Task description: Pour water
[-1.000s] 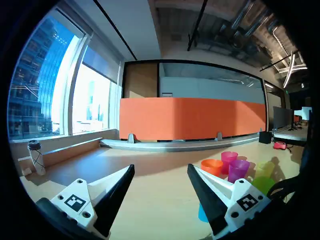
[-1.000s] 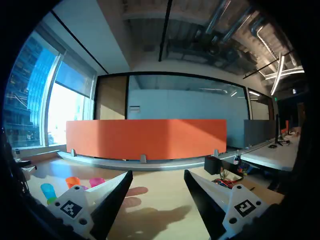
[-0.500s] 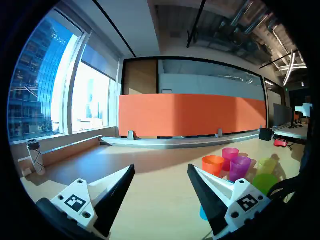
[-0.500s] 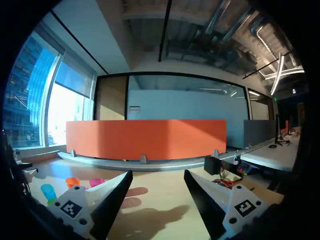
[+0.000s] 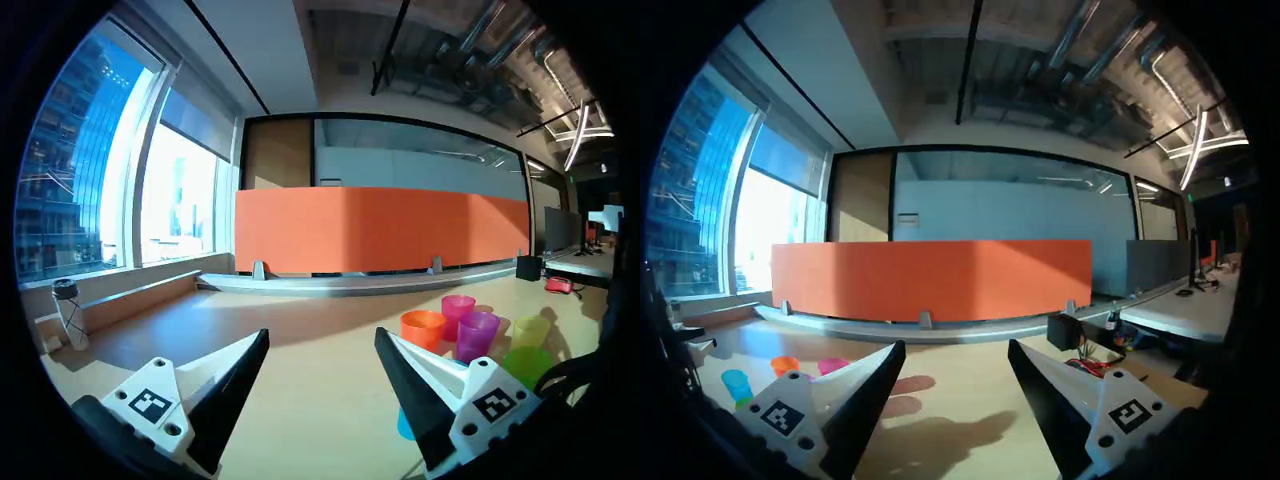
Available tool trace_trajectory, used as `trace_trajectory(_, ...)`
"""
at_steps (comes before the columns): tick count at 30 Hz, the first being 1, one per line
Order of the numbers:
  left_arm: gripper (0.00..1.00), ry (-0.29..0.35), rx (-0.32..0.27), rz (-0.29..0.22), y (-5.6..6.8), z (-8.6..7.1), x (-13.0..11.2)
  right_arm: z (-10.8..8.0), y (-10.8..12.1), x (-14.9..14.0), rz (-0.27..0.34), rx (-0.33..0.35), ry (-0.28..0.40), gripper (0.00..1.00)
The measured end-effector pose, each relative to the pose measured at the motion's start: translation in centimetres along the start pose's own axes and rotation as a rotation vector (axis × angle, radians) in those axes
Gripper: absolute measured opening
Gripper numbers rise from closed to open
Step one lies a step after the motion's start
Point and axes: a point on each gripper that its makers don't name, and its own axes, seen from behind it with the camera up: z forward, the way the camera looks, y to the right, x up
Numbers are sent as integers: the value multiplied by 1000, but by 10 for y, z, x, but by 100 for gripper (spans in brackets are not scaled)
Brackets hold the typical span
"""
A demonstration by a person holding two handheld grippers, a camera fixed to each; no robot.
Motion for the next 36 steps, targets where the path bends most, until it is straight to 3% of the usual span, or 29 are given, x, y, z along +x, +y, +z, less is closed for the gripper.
trace_trajectory(36,98,-3,-4,2,0,0,-1,-1,-3,-7,-16,31,20,99)
